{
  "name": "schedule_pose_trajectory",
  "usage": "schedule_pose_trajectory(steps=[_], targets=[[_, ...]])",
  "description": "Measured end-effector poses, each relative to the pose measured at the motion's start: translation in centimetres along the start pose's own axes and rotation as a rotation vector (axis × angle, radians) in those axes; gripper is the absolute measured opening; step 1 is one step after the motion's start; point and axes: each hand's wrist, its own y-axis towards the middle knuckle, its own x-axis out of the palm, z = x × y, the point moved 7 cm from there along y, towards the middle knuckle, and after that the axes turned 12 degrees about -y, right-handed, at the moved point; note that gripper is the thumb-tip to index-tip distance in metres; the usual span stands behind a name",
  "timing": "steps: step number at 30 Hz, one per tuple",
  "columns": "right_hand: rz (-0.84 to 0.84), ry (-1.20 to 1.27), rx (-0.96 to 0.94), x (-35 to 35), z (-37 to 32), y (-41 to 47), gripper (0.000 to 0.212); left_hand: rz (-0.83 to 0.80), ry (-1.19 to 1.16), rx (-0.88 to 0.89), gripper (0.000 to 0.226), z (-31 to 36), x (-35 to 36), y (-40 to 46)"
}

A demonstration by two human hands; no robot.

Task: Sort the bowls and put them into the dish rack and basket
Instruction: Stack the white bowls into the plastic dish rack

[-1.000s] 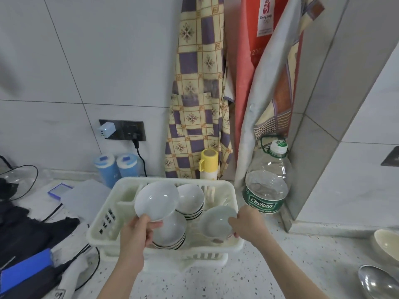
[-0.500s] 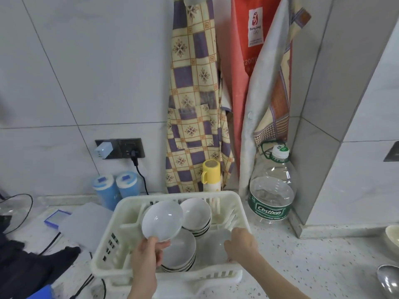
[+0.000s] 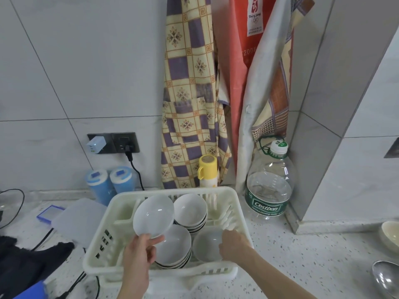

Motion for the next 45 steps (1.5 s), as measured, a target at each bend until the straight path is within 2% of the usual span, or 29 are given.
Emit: schedule_pose_trajectory(steps=[3, 9, 14, 18, 23, 27, 31, 34, 37, 40, 45], targets=[[0.02, -0.147, -0.062, -0.8, 0.0, 0.1, 0.033, -0.01, -0.005, -0.01, 0.023, -0.1, -0.1, -0.1], [-0.071, -0.15, -0.158, -0.9, 0.7, 0.4, 0.055, -0.045, 0.006, -0.016, 0.02, -0.1, 0.1, -0.5], [-0.003, -0.22, -0.172, -0.2, 0.2, 0.7, 0.048, -0.074, 0.03, -0.005, 0.018, 0.0, 0.3, -0.9], [-0.017, -0.222, -0.262, -0.1, 0.1, 0.6, 0.054, -0.084, 0.057, -0.01, 0.017, 0.0, 0.3, -1.0], [-0.023, -0.215, -0.328, -0.1, 0.0, 0.4, 0.051, -0.089, 0.085, -0.022, 0.017, -0.1, 0.4, -1.1], [-0.008, -0.237, -0.314, -0.1, -0.1, 0.3, 0.046, -0.082, 0.101, -0.038, 0.019, -0.1, 0.5, -1.0], [0.088, -0.192, -0.223, -0.4, 0.1, 0.1, 0.038, -0.07, 0.116, -0.052, 0.019, -0.1, 0.5, -1.2], [0.19, -0.066, -0.165, -0.6, 0.6, -0.4, 0.037, -0.06, 0.123, -0.053, 0.018, 0.2, 0.6, -1.5], [0.243, 0.232, -0.153, -0.9, 1.5, -1.0, 0.029, -0.066, 0.144, -0.043, 0.018, 0.7, 1.0, -2.1], [0.219, 0.668, -0.183, -2.0, 2.2, -1.7, 0.017, -0.101, 0.148, -0.027, 0.018, 1.3, 2.1, -3.2], [0.135, 1.146, -0.213, -4.4, 3.1, -3.3, 0.026, -0.201, 0.119, -0.08, 0.018, 1.3, 5.6, -5.8]])
